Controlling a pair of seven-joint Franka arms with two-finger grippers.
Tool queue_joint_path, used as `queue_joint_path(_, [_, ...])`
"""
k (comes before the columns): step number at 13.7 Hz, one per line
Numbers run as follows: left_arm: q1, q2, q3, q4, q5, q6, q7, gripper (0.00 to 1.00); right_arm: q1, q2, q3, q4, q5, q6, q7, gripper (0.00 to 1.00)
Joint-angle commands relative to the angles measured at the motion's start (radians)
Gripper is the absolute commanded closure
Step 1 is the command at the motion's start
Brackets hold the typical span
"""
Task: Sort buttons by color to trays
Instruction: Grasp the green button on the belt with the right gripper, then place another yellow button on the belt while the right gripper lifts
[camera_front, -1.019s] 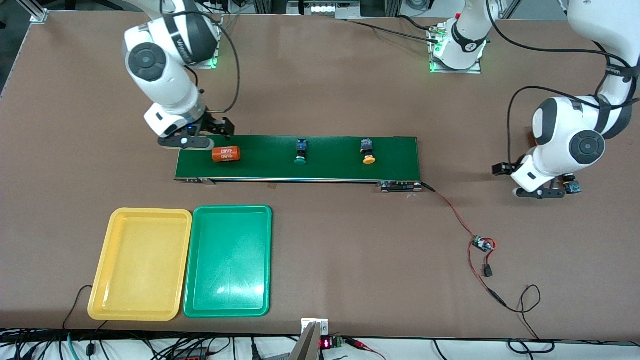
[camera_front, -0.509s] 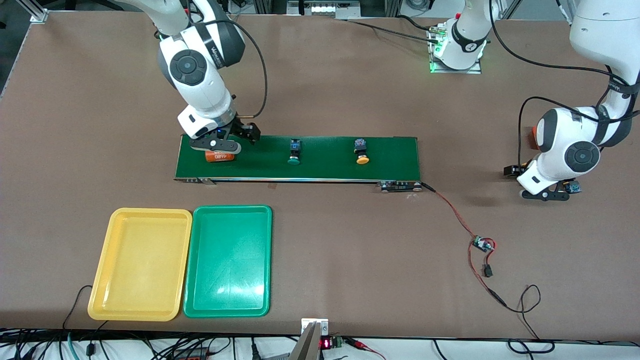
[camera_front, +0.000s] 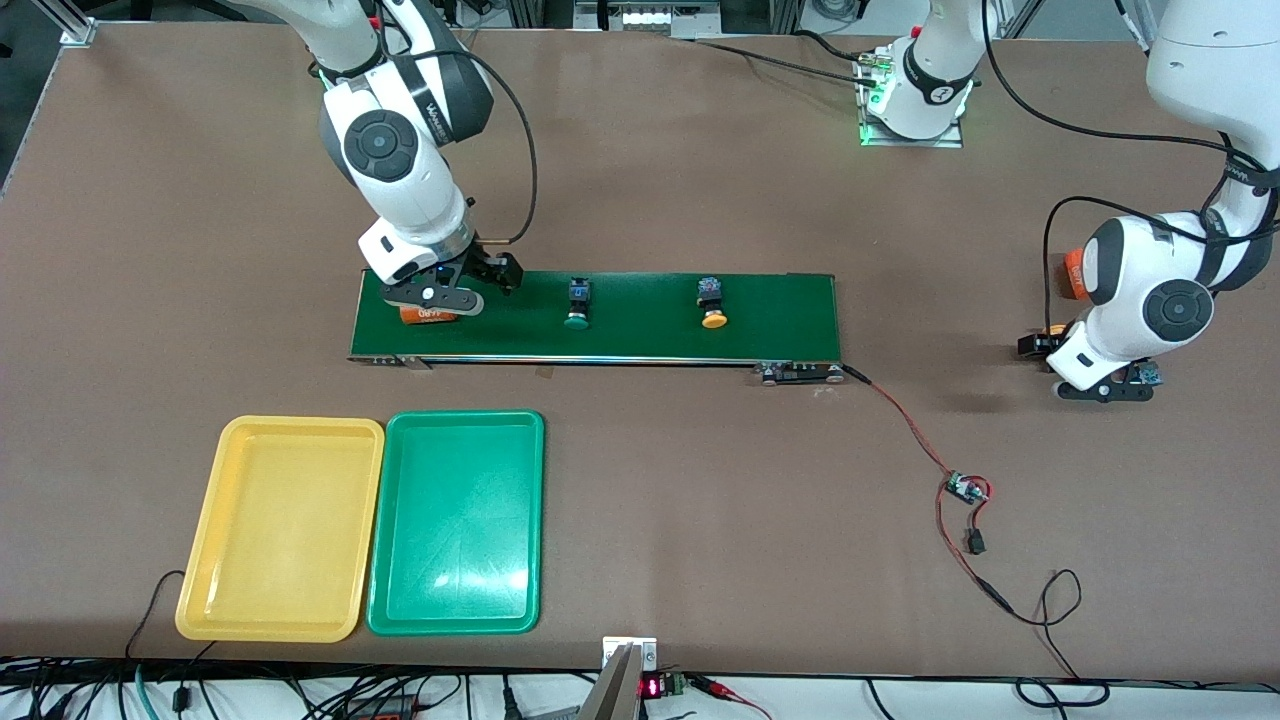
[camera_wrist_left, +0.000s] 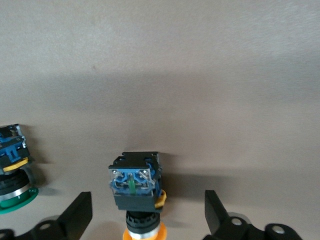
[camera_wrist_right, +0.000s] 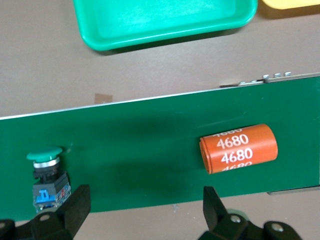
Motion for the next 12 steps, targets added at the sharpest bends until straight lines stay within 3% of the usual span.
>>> queue_joint_path(1, [0.010, 0.019, 0.003, 0.002, 0.007, 0.024, 0.030, 0.06, -0.020, 0.009, 0.002, 0.014, 0.009, -0.012, -0.009, 0.00])
queue_joint_path(3, [0.017, 0.034, 0.003, -0.001, 0.007, 0.047, 0.036, 0.20, -0.016, 0.018, 0.002, 0.016, 0.009, -0.005, 0.003, 0.00])
queue_joint_path(7, [0.020, 0.033, 0.003, 0.003, -0.001, 0.050, 0.038, 0.66, 0.015, 0.032, 0.011, 0.025, 0.018, 0.004, 0.006, 0.00])
queue_joint_path(9, [0.018, 0.025, 0.000, 0.006, -0.001, 0.041, 0.041, 0.83, 0.036, 0.042, 0.011, 0.028, 0.033, 0.004, 0.015, 0.00])
queue_joint_path(12, [0.017, -0.042, -0.052, 0.012, -0.002, -0.057, 0.035, 0.84, 0.082, 0.067, 0.011, 0.031, 0.075, 0.011, 0.026, 0.00])
